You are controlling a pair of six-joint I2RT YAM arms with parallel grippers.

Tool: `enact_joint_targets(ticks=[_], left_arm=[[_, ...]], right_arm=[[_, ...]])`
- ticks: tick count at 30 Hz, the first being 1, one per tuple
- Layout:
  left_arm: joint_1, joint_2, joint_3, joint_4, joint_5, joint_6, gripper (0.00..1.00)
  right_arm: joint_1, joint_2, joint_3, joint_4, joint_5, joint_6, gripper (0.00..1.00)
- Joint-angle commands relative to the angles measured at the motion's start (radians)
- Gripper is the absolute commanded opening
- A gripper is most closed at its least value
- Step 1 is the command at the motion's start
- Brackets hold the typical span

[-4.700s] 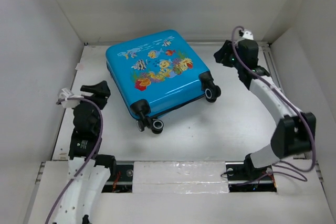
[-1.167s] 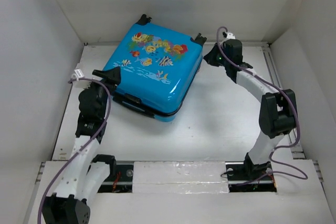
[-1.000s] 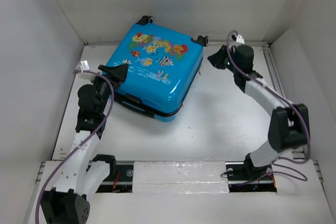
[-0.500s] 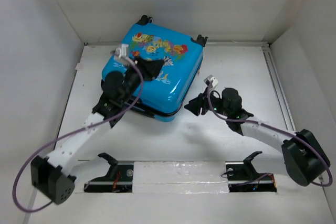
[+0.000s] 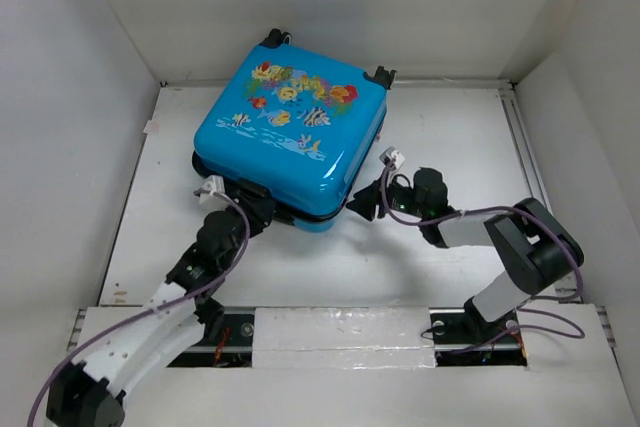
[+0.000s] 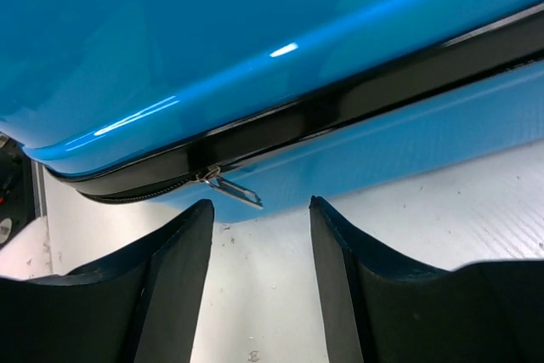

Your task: Pack the luggage

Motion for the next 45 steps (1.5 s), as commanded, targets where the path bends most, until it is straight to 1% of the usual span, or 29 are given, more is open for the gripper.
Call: enact_joint_targets(ticks=[1, 3, 5, 9, 12, 13, 14, 15, 16, 19, 20, 22, 24, 25, 26, 28, 29, 30, 33, 34, 36, 37, 38, 39, 40, 41, 43, 44, 45], left_arm=[[0.0, 0.126, -0.036, 0.075, -0.03, -0.093, 0.34], [0.0, 0.138, -0.048, 0.144, -0.04, -0.106, 0.35], [0.0, 0.151, -0.059, 0.154, -0.054, -0.129, 0.35], [0.0, 0.151, -0.079, 0.163, -0.064, -0.129, 0.35], [0.0, 0.172, -0.09, 0.172, -0.054, -0.129, 0.33], [0.0, 0.172, -0.09, 0.16, -0.054, -0.129, 0.33], [0.0, 0.172, -0.09, 0.16, -0.054, -0.129, 0.31], [0.0, 0.172, -0.101, 0.16, -0.044, -0.129, 0.3], [0.0, 0.172, -0.101, 0.16, -0.044, -0.129, 0.3], [0.0, 0.143, -0.136, 0.184, -0.034, -0.129, 0.29], [0.0, 0.143, -0.151, 0.225, -0.024, -0.129, 0.29], [0.0, 0.186, -0.151, 0.271, -0.011, -0.129, 0.29], [0.0, 0.236, -0.124, 0.319, -0.001, -0.12, 0.28], [0.0, 0.291, -0.093, 0.333, -0.001, -0.12, 0.28], [0.0, 0.316, -0.081, 0.347, 0.012, -0.11, 0.28], [0.0, 0.37, -0.047, 0.374, 0.022, -0.11, 0.26], [0.0, 0.381, -0.047, 0.394, 0.022, -0.11, 0.26], [0.0, 0.381, -0.036, 0.425, 0.022, -0.101, 0.26], [0.0, 0.424, -0.022, 0.448, 0.032, -0.101, 0.25], [0.0, 0.434, -0.022, 0.463, 0.047, -0.112, 0.25], [-0.009, 0.46, -0.012, 0.483, 0.077, -0.122, 0.25], [-0.009, 0.471, -0.012, 0.512, 0.078, -0.123, 0.24], [-0.026, 0.482, -0.012, 0.512, 0.078, -0.123, 0.24], [-0.079, 0.508, 0.013, 0.512, 0.064, -0.123, 0.24], [-0.11, 0.52, 0.027, 0.512, 0.027, -0.123, 0.24], [-0.142, 0.532, 0.04, 0.512, 0.007, -0.11, 0.24], [-0.216, 0.542, 0.083, 0.512, -0.043, -0.101, 0.26], [-0.228, 0.542, 0.096, 0.482, -0.053, -0.101, 0.26], [-0.228, 0.542, 0.096, 0.47, -0.053, -0.101, 0.29]], right_arm=[[0.005, -0.014, 0.045, 0.061, -0.058, -0.065, 0.55], [0.028, -0.04, 0.054, 0.026, -0.037, -0.088, 0.56], [0.028, -0.04, 0.063, 0.01, -0.028, -0.097, 0.56], [0.037, 0.002, 0.086, 0.01, -0.046, -0.106, 0.5], [0.046, 0.051, 0.106, 0.073, -0.07, -0.08, 0.34], [0.046, 0.051, 0.106, 0.088, -0.071, -0.064, 0.21], [0.046, 0.063, 0.106, 0.113, -0.071, -0.05, 0.14], [0.046, 0.063, 0.106, 0.113, -0.071, -0.05, 0.09], [0.057, 0.063, 0.097, 0.113, -0.049, -0.039, 0.0], [0.069, 0.031, 0.083, 0.098, 0.006, -0.03, 0.0], [0.1, 0.022, 0.072, 0.084, 0.026, -0.03, 0.0], [0.134, -0.021, 0.051, 0.023, 0.07, -0.03, 0.0], [0.209, -0.059, 0.016, -0.017, 0.181, -0.017, 0.0], [0.239, -0.098, 0.005, -0.063, 0.225, 0.008, 0.0], [0.31, -0.118, -0.004, -0.092, 0.32, 0.019, 0.0], [0.388, -0.17, -0.03, -0.19, 0.406, 0.053, 0.0], [0.43, -0.185, -0.043, -0.218, 0.461, 0.073, 0.0], [0.507, -0.198, -0.066, -0.244, 0.548, 0.091, 0.0], [0.615, -0.233, -0.077, -0.397, 0.729, 0.173, 0.0], [0.679, -0.233, -0.063, -0.43, 0.756, 0.186, 0.0], [0.743, -0.212, -0.026, -0.511, 0.808, 0.225, 0.0], [0.79, -0.19, 0.036, -0.526, 0.845, 0.225, 0.0], [0.807, -0.134, 0.073, -0.536, 0.863, 0.237, 0.0], [0.821, -0.101, 0.115, -0.545, 0.885, 0.252, 0.0], [0.83, -0.066, 0.156, -0.545, 0.922, 0.253, 0.0], [0.839, -0.034, 0.237, -0.536, 0.942, 0.263, 0.0], [0.84, 0.031, 0.308, -0.524, 1.009, 0.263, 0.0], [0.849, 0.041, 0.348, -0.524, 1.096, 0.263, 0.0], [0.849, 0.042, 0.359, -0.501, 1.135, 0.263, 0.0]])
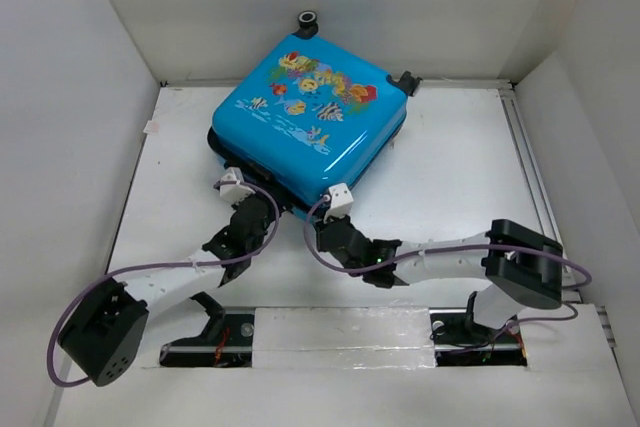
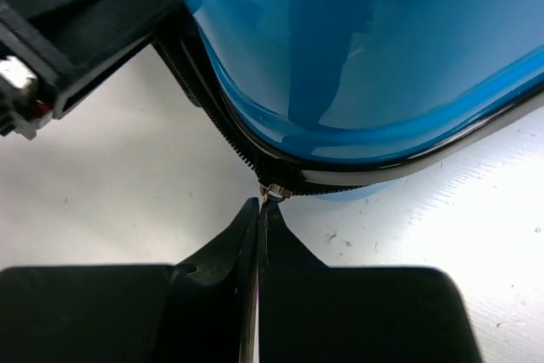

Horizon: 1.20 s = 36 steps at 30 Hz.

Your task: Pack the luggage

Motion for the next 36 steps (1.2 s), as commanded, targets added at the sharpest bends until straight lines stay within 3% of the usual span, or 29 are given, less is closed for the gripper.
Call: enact_joint_targets(ticks=[1, 3, 5, 8, 11, 14, 18, 20, 21, 24, 26, 28, 30, 31, 33, 34, 36], left_arm=[[-0.102, -0.013, 0.085, 0.033, 0.205, -0.023, 0.31], [-0.102, -0.079, 0.085, -0.022, 0.179, 0.0, 0.38], [-0.102, -0.203, 0.085, -0.094, 0.109, 0.02, 0.65], [-0.102, -0.349, 0.085, -0.217, 0.012, 0.041, 0.88], [-0.102, -0.388, 0.138, -0.217, -0.069, 0.084, 0.91], [-0.093, -0.339, 0.229, -0.251, -0.111, 0.107, 0.92], [0.003, -0.215, 0.428, -0.278, -0.113, 0.111, 0.98], [0.112, -0.135, 0.479, -0.247, -0.07, 0.101, 0.98], [0.144, -0.104, 0.535, -0.246, -0.07, 0.088, 0.95], [0.356, 0.054, 0.658, -0.246, 0.131, 0.019, 0.91], [0.501, 0.203, 0.741, -0.26, 0.275, 0.006, 0.88], [0.56, 0.317, 0.851, -0.369, 0.329, 0.038, 0.88], [0.614, 0.477, 1.016, -0.465, 0.389, 0.09, 0.85], [0.623, 0.514, 1.048, -0.522, 0.389, 0.13, 0.84], [0.657, 0.584, 1.064, -0.522, 0.421, 0.141, 0.84], [0.672, 0.597, 1.052, -0.501, 0.45, 0.141, 0.84], [0.695, 0.631, 1.007, -0.461, 0.495, 0.121, 0.84]], right_arm=[[0.097, 0.057, 0.098, 0.008, -0.066, 0.075, 0.0], [0.085, 0.034, 0.081, 0.008, -0.055, 0.075, 0.0], [0.071, -0.03, 0.032, 0.008, -0.055, 0.086, 0.0], [0.062, -0.108, -0.074, 0.017, -0.104, 0.127, 0.0], [0.077, -0.15, -0.164, 0.046, -0.228, 0.14, 0.0], [0.146, -0.177, -0.2, -0.015, -0.239, 0.179, 0.0], [0.209, -0.281, -0.276, -0.125, -0.204, 0.268, 0.0], [0.209, -0.329, -0.289, -0.167, -0.233, 0.278, 0.0], [0.209, -0.375, -0.277, -0.211, -0.233, 0.278, 0.23], [0.209, -0.464, -0.194, -0.4, -0.207, 0.265, 0.64], [0.209, -0.512, -0.146, -0.513, -0.181, 0.22, 0.68], [0.209, -0.582, -0.07, -0.59, -0.123, 0.197, 0.68], [0.195, -0.628, -0.037, -0.684, -0.03, 0.187, 0.55], [0.175, -0.651, -0.037, -0.704, -0.003, 0.199, 0.23], [0.094, -0.705, -0.037, -0.722, 0.014, 0.199, 0.0], [-0.022, -0.705, -0.065, -0.734, 0.028, 0.199, 0.0], [-0.14, -0.716, -0.085, -0.744, 0.028, 0.209, 0.0]])
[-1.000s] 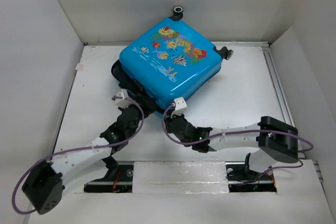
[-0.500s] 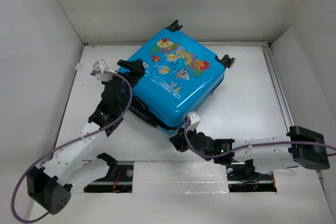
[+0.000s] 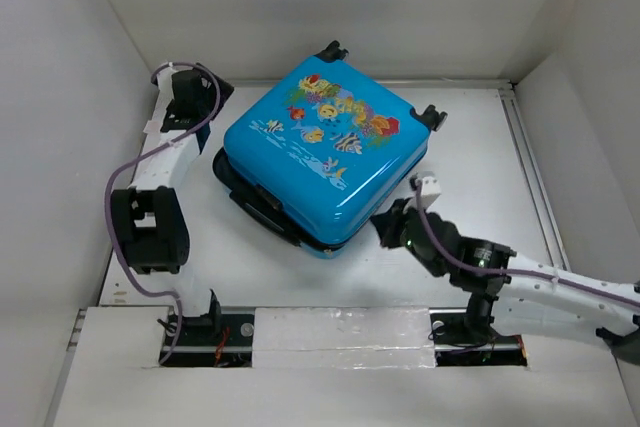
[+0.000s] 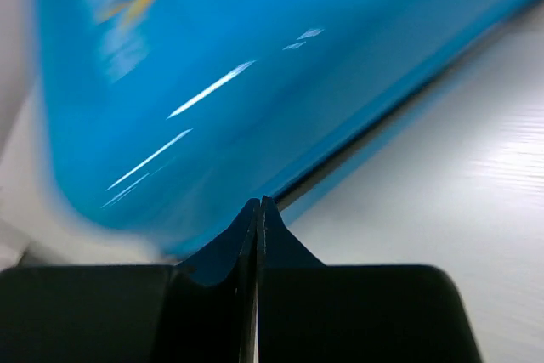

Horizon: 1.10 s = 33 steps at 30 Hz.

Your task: Pack the luggage

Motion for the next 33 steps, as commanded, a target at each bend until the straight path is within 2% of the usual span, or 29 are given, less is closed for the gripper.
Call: enact_joint_targets(ticks=[1, 4, 5, 6, 9, 11, 12, 14, 17, 21, 24, 26, 29, 33], left_arm=[[0.025, 0.02, -0.017, -0.023, 0.113, 0.021, 0.84], [0.025, 0.076, -0.017, -0.023, 0.102, 0.021, 0.84], [0.025, 0.086, -0.032, -0.023, 0.102, 0.003, 0.84], [0.025, 0.086, -0.046, -0.012, 0.102, -0.008, 0.84], [0.025, 0.052, -0.186, 0.113, 0.168, -0.081, 0.82], [-0.003, -0.027, -0.361, 0.196, 0.18, -0.155, 0.81], [-0.017, -0.063, -0.425, 0.286, 0.151, -0.172, 0.81], [-0.066, -0.145, -0.577, 0.341, 0.104, -0.198, 0.81], [-0.097, -0.206, -0.721, 0.394, 0.081, -0.213, 0.81], [-0.151, -0.36, -0.86, 0.419, 0.05, -0.212, 0.81], [-0.198, -0.459, -0.941, 0.401, -0.01, -0.201, 0.81], [-0.208, -0.555, -0.954, 0.36, -0.044, -0.201, 0.81], [-0.208, -0.689, -0.963, 0.318, -0.091, -0.184, 0.81], [-0.208, -0.815, -0.954, 0.298, -0.056, -0.198, 0.81]], right_arm=[[-0.237, 0.009, -0.032, -0.106, 0.08, 0.003, 0.0], [-0.396, 0.036, -0.11, 0.028, -0.016, -0.049, 0.0], [-0.491, 0.046, -0.139, 0.07, -0.094, -0.06, 0.0], [-0.534, 0.056, -0.148, 0.107, -0.134, -0.07, 0.0], [-0.657, 0.125, -0.152, 0.283, -0.306, -0.129, 0.02], [-0.674, 0.24, -0.104, 0.354, -0.403, -0.175, 0.05], [-0.674, 0.289, -0.033, 0.368, -0.403, -0.19, 0.05], [-0.674, 0.436, 0.051, 0.368, -0.425, -0.222, 0.06], [-0.674, 0.582, 0.147, 0.481, -0.526, -0.265, 0.06], [-0.685, 0.725, 0.27, 0.546, -0.704, -0.302, 0.06], [-0.697, 0.8, 0.385, 0.514, -0.733, -0.316, 0.06], [-0.721, 0.81, 0.413, 0.483, -0.733, -0.316, 0.06], [-0.769, 0.81, 0.413, 0.483, -0.696, -0.304, 0.12], [-0.882, 0.872, 0.495, 0.454, -0.89, -0.295, 0.26]])
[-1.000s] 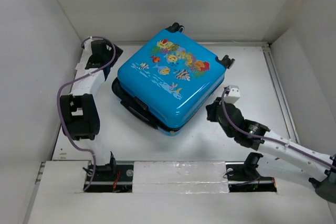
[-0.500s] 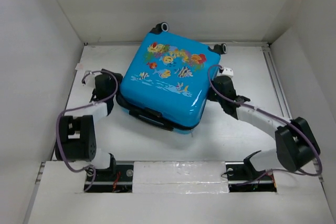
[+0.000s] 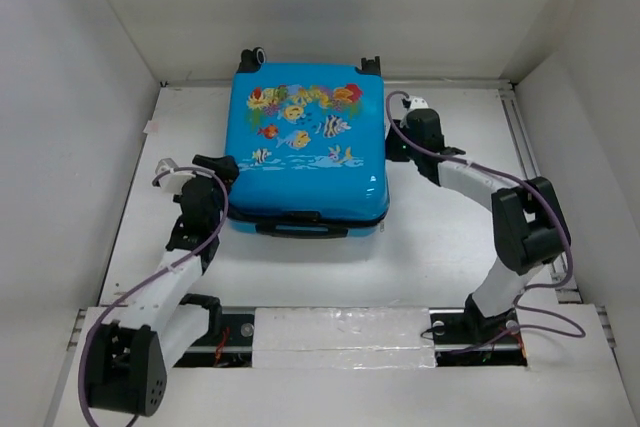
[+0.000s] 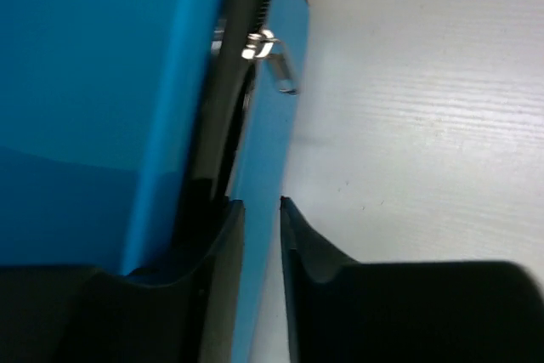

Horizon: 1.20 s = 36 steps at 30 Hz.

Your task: Pack the luggage

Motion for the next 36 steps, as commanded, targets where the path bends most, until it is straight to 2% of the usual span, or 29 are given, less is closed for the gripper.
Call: enact_joint_targets(ticks=[1, 3, 4, 8, 11, 13, 15, 16, 19, 22, 23, 25, 26, 28, 29, 31, 32, 33, 35, 36], left_arm=[[-0.052, -0.112, 0.0, -0.019, 0.148, -0.04, 0.81], [-0.052, -0.139, 0.032, -0.019, 0.148, -0.04, 0.83], [-0.052, -0.139, 0.048, -0.019, 0.157, -0.04, 0.84], [-0.052, -0.131, 0.159, 0.009, 0.185, -0.021, 0.85], [-0.052, -0.058, 0.246, 0.052, 0.185, -0.03, 0.86], [-0.052, 0.026, 0.347, 0.064, 0.132, -0.005, 0.88], [-0.052, 0.106, 0.448, 0.031, 0.093, 0.015, 0.91], [-0.052, 0.196, 0.578, -0.003, 0.075, 0.025, 0.92], [-0.043, 0.294, 0.77, -0.124, 0.085, 0.039, 0.92], [-0.057, 0.259, 0.719, -0.05, 0.12, 0.039, 0.92], [-0.057, 0.198, 0.617, -0.019, 0.14, 0.013, 0.91], [-0.057, 0.121, 0.514, 0.044, 0.159, -0.002, 0.91], [-0.057, 0.055, 0.437, 0.044, 0.145, -0.002, 0.91], [-0.057, 0.007, 0.405, -0.035, 0.026, 0.03, 0.92], [-0.057, -0.005, 0.395, -0.064, -0.017, 0.053, 0.92], [-0.074, -0.005, 0.357, -0.089, -0.08, 0.053, 0.93], [-0.074, 0.011, 0.342, -0.056, -0.071, 0.053, 0.93], [-0.074, 0.072, 0.342, -0.043, -0.071, 0.053, 0.95], [-0.027, 0.172, 0.404, -0.072, -0.047, 0.062, 0.97], [0.001, 0.227, 0.517, -0.106, -0.024, 0.062, 0.98]], right_arm=[[-0.041, 0.037, 0.14, 0.082, -0.281, 0.052, 0.32], [-0.075, 0.02, 0.151, 0.082, -0.254, 0.052, 0.4], [-0.086, 0.008, 0.151, 0.082, -0.237, 0.052, 0.47], [-0.146, -0.06, 0.151, 0.064, -0.248, 0.052, 0.57], [-0.157, -0.101, 0.119, 0.054, -0.248, 0.052, 0.62], [-0.157, -0.152, 0.088, 0.054, -0.248, 0.041, 0.62], [-0.131, -0.201, 0.025, 0.054, -0.235, 0.032, 0.65], [-0.121, -0.213, 0.007, 0.054, -0.235, 0.02, 0.65], [-0.088, -0.262, -0.068, 0.054, -0.235, 0.011, 0.65], [-0.066, -0.317, -0.144, 0.054, -0.197, 0.011, 0.65], [-0.056, -0.331, -0.163, 0.065, -0.197, 0.011, 0.65], [-0.055, -0.365, -0.217, 0.065, -0.197, 0.02, 0.65], [-0.046, -0.415, -0.24, 0.065, -0.182, 0.035, 0.63], [-0.046, -0.497, -0.329, 0.076, -0.141, 0.049, 0.55], [-0.046, -0.6, -0.358, 0.076, -0.121, 0.049, 0.52], [-0.046, -0.707, -0.409, 0.076, -0.088, 0.081, 0.34], [-0.034, -0.756, -0.447, 0.076, -0.105, 0.081, 0.19], [-0.034, -0.822, -0.464, 0.096, -0.132, 0.081, 0.16], [0.001, -0.839, -0.478, 0.076, -0.194, 0.06, 0.14], [0.015, -0.848, -0.478, 0.058, -0.194, 0.051, 0.16]])
